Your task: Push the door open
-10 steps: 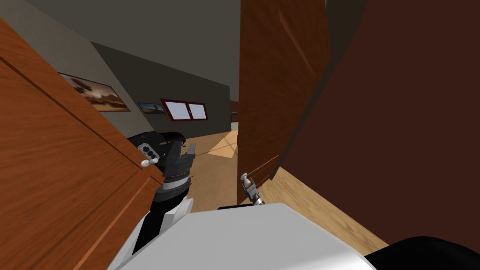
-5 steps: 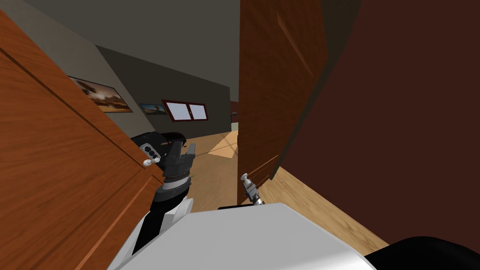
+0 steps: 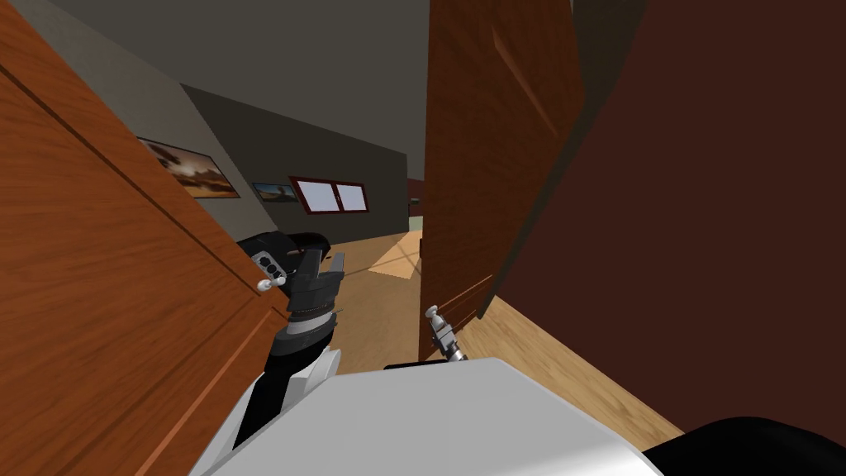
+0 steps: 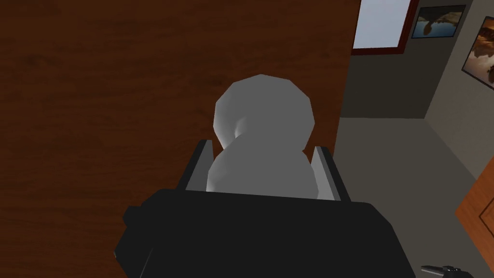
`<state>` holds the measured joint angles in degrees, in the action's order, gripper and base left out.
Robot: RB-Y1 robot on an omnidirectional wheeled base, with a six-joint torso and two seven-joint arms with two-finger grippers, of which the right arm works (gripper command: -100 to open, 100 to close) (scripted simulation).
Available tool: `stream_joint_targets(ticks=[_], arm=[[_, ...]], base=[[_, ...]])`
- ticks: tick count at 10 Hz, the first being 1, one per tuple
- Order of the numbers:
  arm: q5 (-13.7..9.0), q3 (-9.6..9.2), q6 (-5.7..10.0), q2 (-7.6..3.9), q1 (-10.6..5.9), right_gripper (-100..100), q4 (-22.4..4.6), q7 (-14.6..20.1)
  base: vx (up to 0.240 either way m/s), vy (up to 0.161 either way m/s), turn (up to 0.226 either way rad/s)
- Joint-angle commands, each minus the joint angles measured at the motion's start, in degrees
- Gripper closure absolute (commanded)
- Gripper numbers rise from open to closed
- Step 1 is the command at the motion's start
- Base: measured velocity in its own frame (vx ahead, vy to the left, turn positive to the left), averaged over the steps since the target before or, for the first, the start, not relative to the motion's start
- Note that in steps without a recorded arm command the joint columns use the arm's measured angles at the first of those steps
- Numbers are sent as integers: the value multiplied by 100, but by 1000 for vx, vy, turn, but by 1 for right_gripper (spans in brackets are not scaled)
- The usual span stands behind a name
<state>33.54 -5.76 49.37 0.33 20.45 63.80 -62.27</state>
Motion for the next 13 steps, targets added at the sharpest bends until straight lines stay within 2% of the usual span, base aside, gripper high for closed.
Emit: stream_joint_targets(ticks=[1, 5, 6, 8, 9, 10, 11, 12, 13], arm=[[-140, 14, 27, -28, -50, 100, -2, 229], [-543, -16, 59, -115, -134, 100, -71, 860], [-543, -16, 59, -115, -134, 100, -71, 906], [-791, -34, 79, -160, -186, 100, -114, 1269], [-791, -34, 79, -160, -186, 100, -114, 1304], [-926, -44, 89, -182, -215, 100, -138, 1514], [-926, -44, 89, -182, -215, 100, -138, 1517], [-1061, -54, 100, -205, -243, 100, -161, 1725], [-1061, -54, 100, -205, -243, 100, -161, 1730]], base=[[20, 16, 40], [26, 19, 50], [26, 13, 16], [28, 13, 46], [33, 10, 32], [25, 8, 36], [23, 7, 20], [23, 12, 52], [18, 10, 23]])
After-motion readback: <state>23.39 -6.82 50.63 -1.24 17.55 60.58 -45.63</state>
